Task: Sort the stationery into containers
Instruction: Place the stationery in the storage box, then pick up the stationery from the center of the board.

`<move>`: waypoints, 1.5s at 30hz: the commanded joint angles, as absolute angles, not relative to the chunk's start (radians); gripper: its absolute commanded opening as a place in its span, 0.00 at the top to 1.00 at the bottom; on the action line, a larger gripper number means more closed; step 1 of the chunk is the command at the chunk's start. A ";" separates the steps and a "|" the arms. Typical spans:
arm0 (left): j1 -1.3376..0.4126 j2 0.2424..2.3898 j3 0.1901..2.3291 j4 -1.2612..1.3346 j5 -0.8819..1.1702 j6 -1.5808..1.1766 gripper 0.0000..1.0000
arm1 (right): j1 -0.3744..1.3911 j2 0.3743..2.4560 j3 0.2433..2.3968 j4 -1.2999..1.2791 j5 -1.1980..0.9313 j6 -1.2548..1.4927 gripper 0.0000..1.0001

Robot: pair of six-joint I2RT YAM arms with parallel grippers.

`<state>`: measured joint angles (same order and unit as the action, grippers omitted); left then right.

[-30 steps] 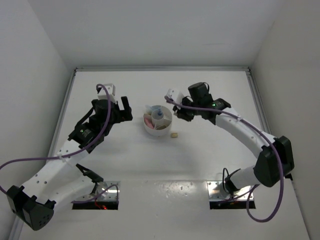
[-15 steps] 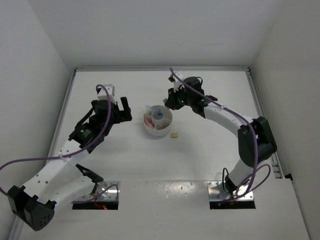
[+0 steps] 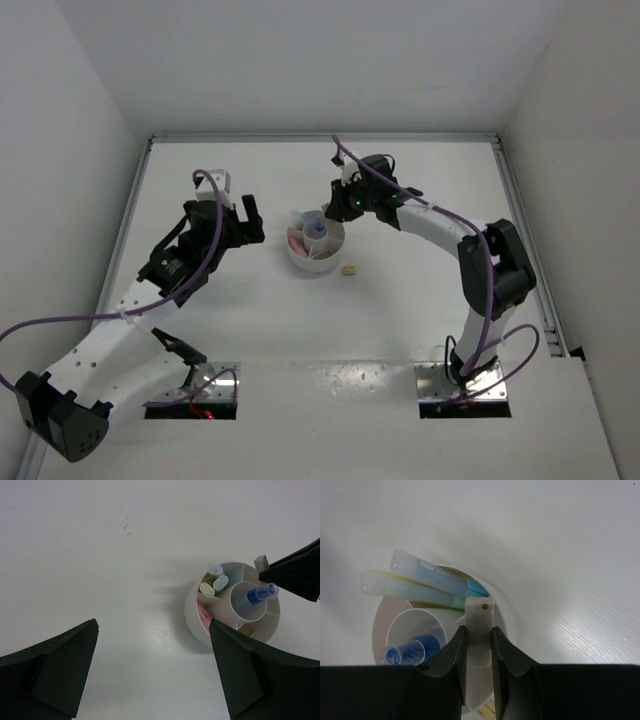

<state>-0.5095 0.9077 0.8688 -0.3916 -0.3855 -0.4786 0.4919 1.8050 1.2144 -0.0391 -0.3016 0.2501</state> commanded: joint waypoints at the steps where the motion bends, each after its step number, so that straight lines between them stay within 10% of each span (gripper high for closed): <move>1: -0.497 0.890 0.862 -0.353 -0.377 -0.468 0.00 | 0.485 1.804 1.258 -0.044 -0.334 0.230 0.93; 9: -0.497 0.890 0.862 -0.353 -0.377 -0.468 0.00 | 0.485 1.760 1.267 -0.067 -0.356 0.176 0.41; 14: -0.497 0.890 0.862 -0.353 -0.377 -0.468 0.00 | 0.485 1.640 1.258 -0.070 -0.296 0.094 0.44; 18: -0.497 0.879 0.862 -0.353 -0.377 -0.468 0.00 | 0.485 1.468 1.128 -0.061 -0.253 -0.131 0.95; 23: -0.497 0.879 0.862 -0.353 -0.368 -0.468 0.00 | 0.485 1.382 1.002 -0.407 -0.471 -0.678 1.00; 28: -0.497 0.879 0.862 -0.353 -0.368 -0.468 0.00 | 0.495 1.478 0.944 -0.506 -0.460 -0.842 0.54; 31: -0.497 0.879 0.862 -0.353 -0.368 -0.468 0.00 | 0.505 1.517 0.931 -0.489 -0.471 -0.865 0.43; 45: -0.497 0.879 0.862 -0.353 -0.359 -0.468 0.00 | 0.505 1.735 0.989 -0.443 -0.545 -1.000 0.41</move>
<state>-0.5095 0.8989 0.8608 -0.3870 -0.3691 -0.4782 0.4999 1.6936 0.9337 -0.4652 -0.4927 -0.9504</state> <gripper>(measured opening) 0.995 0.590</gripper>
